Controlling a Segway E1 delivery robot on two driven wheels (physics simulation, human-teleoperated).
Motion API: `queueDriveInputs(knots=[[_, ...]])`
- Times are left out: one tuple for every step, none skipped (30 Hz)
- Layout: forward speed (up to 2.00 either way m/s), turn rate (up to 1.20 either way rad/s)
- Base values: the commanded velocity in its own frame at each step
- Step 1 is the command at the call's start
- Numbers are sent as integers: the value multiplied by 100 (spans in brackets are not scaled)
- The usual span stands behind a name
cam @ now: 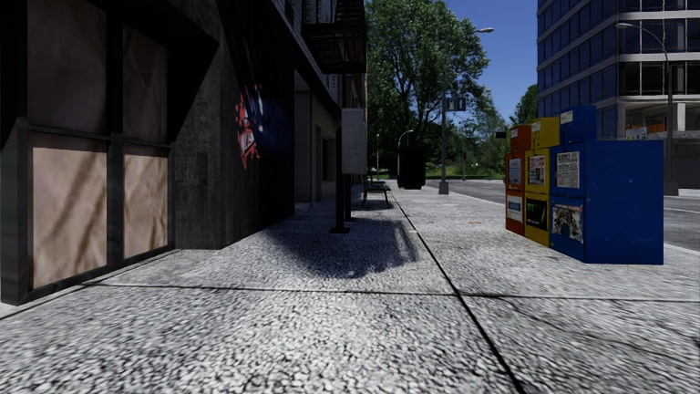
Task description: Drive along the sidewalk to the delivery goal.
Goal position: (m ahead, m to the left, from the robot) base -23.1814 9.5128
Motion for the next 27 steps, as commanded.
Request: queueDriveInputs(knots=[[0, 0], [0, 0], [0, 0], [0, 0], [0, 0], [0, 0], [0, 0], [0, 0], [0, 0], [0, 0], [0, 0], [0, 0], [0, 0], [0, 0], [0, 0], [0, 0], [0, 0], [0, 0], [0, 0], [0, 0], [0, 0], [0, 0], [0, 0], [0, 0], [0, 0], [0, 0], [0, 0]])
